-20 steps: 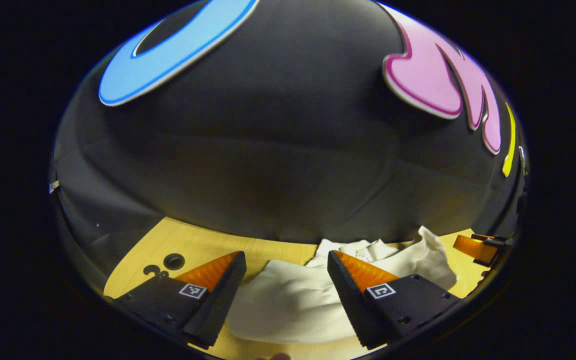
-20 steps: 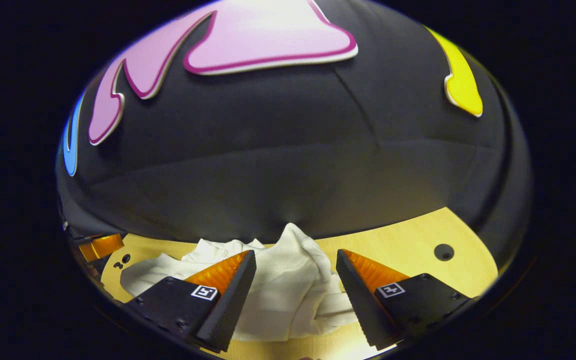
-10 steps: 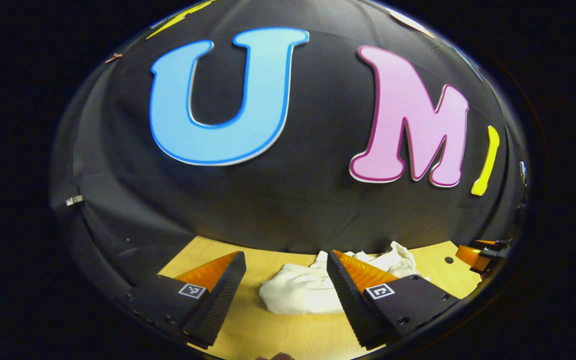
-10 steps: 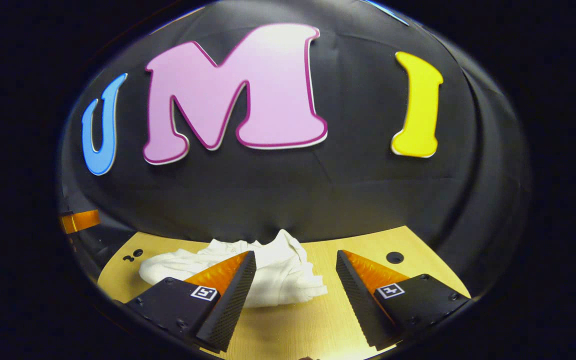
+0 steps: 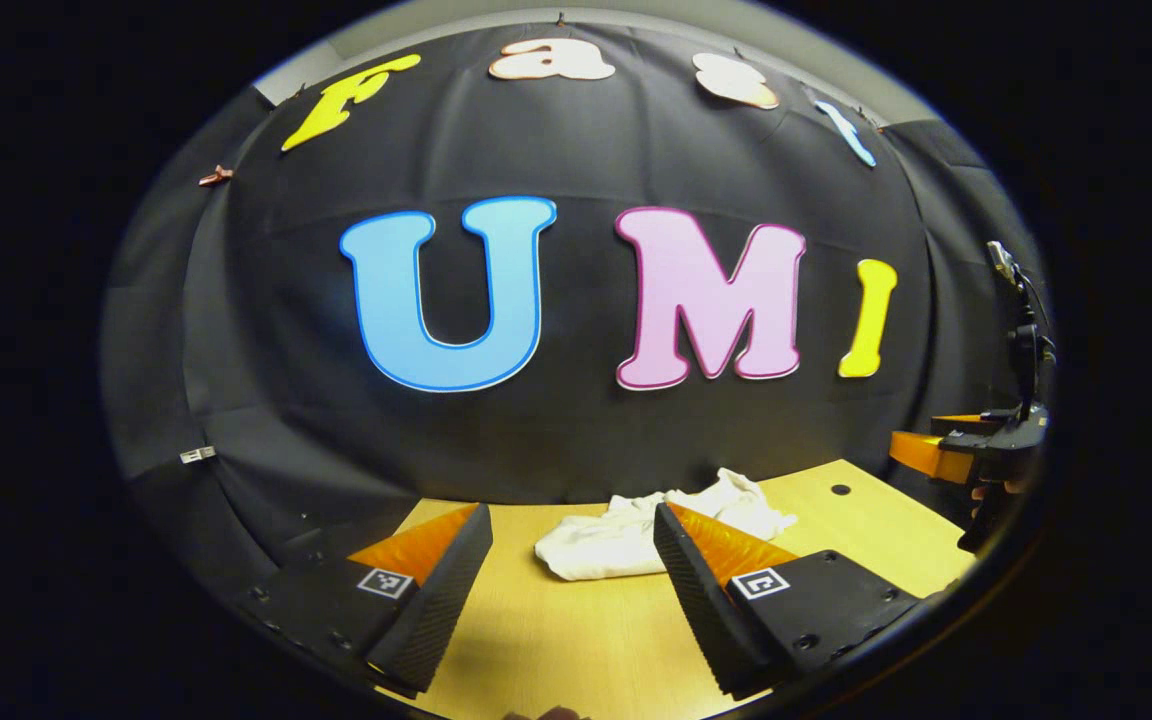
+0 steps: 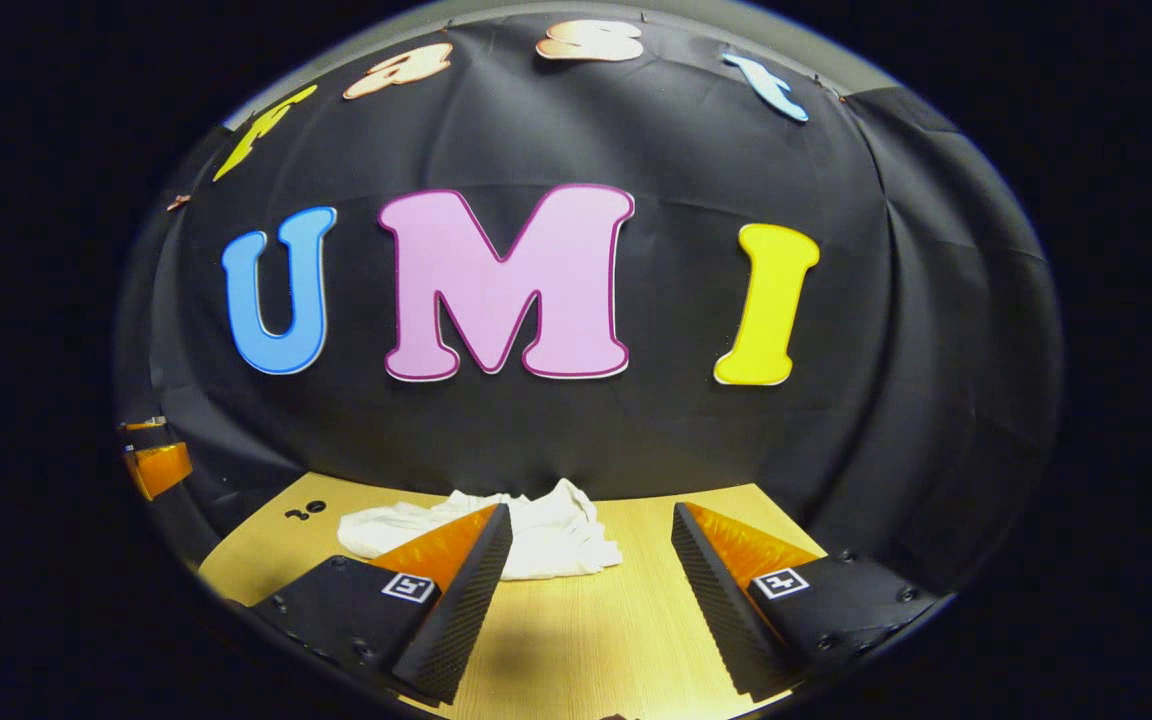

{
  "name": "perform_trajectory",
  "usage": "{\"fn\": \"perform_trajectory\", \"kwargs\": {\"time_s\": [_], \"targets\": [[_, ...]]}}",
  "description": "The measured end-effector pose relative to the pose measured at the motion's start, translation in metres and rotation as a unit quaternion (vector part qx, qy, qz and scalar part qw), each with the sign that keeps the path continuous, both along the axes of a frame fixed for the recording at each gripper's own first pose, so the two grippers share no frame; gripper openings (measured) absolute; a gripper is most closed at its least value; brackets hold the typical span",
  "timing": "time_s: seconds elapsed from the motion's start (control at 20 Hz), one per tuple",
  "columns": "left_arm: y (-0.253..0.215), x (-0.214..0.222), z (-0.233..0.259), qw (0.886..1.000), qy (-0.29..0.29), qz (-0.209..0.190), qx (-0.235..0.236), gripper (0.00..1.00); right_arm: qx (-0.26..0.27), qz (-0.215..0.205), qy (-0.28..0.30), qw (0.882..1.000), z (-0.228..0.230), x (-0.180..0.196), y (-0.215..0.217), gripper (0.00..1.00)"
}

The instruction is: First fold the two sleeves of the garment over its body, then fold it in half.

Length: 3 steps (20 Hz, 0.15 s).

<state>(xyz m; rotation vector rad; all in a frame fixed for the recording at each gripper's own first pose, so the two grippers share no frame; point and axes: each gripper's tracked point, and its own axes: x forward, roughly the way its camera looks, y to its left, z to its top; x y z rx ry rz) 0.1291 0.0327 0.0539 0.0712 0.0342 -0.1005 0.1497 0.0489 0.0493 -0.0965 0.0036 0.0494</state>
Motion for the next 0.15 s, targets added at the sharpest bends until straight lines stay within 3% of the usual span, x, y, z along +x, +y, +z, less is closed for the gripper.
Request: {"fn": "perform_trajectory", "kwargs": {"time_s": [0.15], "targets": [[-0.012,-0.041,-0.002,1.0,-0.01,-0.007,-0.029,0.99,0.019,0.0,0.016,1.0,-0.012,-0.051,0.002,0.98]]}}
